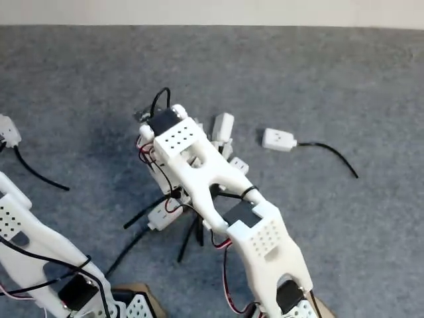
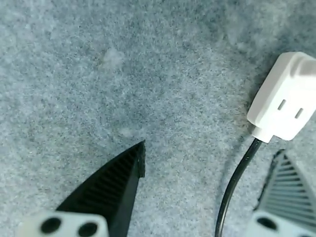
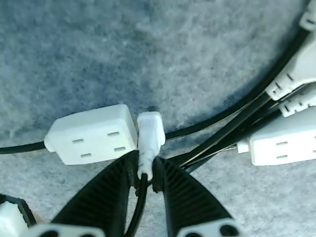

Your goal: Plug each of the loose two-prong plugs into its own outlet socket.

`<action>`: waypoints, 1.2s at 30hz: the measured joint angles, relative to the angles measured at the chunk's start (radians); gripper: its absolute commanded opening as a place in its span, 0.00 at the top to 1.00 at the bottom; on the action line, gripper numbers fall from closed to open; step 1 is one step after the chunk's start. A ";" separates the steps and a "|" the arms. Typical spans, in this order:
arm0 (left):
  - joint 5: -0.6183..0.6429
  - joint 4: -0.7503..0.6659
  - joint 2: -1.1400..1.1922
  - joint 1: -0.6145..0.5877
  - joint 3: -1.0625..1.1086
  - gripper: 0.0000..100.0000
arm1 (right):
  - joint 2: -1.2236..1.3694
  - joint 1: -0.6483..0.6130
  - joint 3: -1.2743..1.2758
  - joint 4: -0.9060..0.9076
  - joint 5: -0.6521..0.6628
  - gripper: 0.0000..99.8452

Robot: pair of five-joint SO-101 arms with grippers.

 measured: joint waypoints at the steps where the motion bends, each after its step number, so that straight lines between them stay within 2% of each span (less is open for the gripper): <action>1: 0.000 0.000 0.000 0.000 0.000 0.62 | -0.009 0.000 0.000 0.000 0.002 1.00; 5: 0.000 0.000 0.000 0.000 0.000 0.62 | -0.098 -0.002 0.031 0.000 0.021 1.00; 15: 0.000 0.000 0.000 0.000 0.000 0.62 | -0.431 -0.009 0.307 0.000 0.028 1.00; 21: -0.002 0.000 0.000 0.000 0.000 0.62 | -0.442 -0.068 0.325 0.000 0.028 1.00; 36: 0.000 0.000 0.000 0.000 0.000 0.62 | -0.388 -0.081 0.325 -0.055 0.026 1.00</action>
